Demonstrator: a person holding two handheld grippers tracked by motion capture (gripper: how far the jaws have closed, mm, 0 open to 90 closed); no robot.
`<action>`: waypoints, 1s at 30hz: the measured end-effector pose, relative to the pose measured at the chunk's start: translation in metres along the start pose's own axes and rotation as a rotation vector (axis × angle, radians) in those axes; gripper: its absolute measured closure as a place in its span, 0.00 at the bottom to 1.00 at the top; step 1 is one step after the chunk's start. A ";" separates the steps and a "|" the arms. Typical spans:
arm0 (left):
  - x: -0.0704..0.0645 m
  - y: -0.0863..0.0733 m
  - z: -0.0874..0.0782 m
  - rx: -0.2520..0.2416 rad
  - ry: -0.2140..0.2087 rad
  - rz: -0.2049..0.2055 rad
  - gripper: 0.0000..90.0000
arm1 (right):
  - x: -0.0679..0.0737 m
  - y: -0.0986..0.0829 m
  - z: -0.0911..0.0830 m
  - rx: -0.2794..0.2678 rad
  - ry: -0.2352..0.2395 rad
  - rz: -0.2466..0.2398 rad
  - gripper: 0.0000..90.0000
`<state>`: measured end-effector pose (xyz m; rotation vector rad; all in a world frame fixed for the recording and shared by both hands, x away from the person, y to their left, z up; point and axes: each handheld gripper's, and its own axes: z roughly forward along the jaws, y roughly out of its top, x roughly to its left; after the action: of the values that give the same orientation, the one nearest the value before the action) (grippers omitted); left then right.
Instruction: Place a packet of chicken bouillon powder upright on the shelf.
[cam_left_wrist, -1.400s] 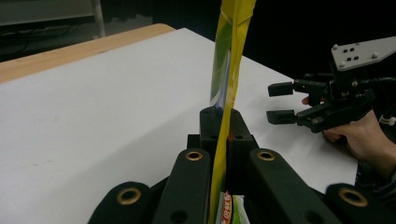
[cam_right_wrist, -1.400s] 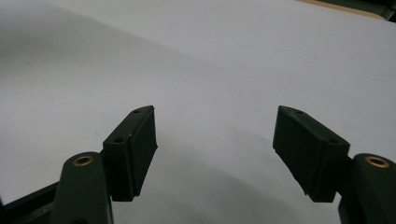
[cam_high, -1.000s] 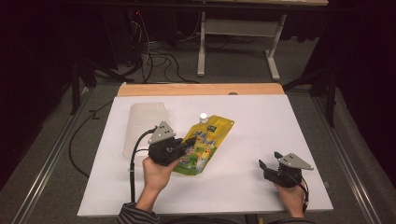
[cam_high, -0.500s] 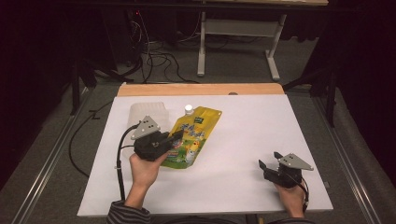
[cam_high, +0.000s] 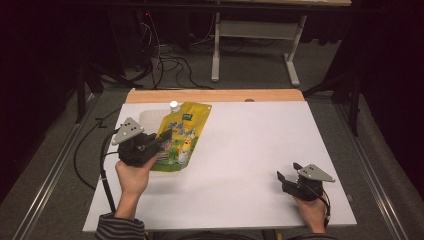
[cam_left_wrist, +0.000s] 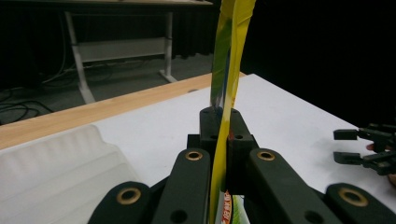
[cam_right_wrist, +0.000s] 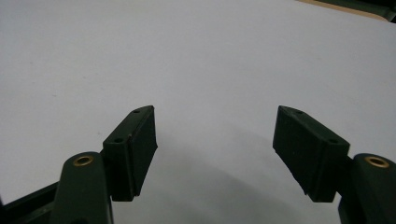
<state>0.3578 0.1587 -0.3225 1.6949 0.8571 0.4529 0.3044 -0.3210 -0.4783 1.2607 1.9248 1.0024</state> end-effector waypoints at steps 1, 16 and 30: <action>0.003 0.000 -0.001 -0.004 0.011 -0.004 0.99 | 0.000 0.000 0.000 0.000 0.000 -0.003 0.34; 0.032 -0.008 0.002 0.011 0.140 0.013 0.99 | 0.000 0.000 0.000 -0.001 -0.003 -0.004 0.34; 0.040 -0.021 0.027 0.080 0.139 0.044 0.98 | 0.001 0.000 0.000 0.002 -0.002 -0.001 0.34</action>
<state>0.3961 0.1724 -0.3551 1.7742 0.9502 0.5788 0.3041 -0.3205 -0.4783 1.2609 1.9251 0.9983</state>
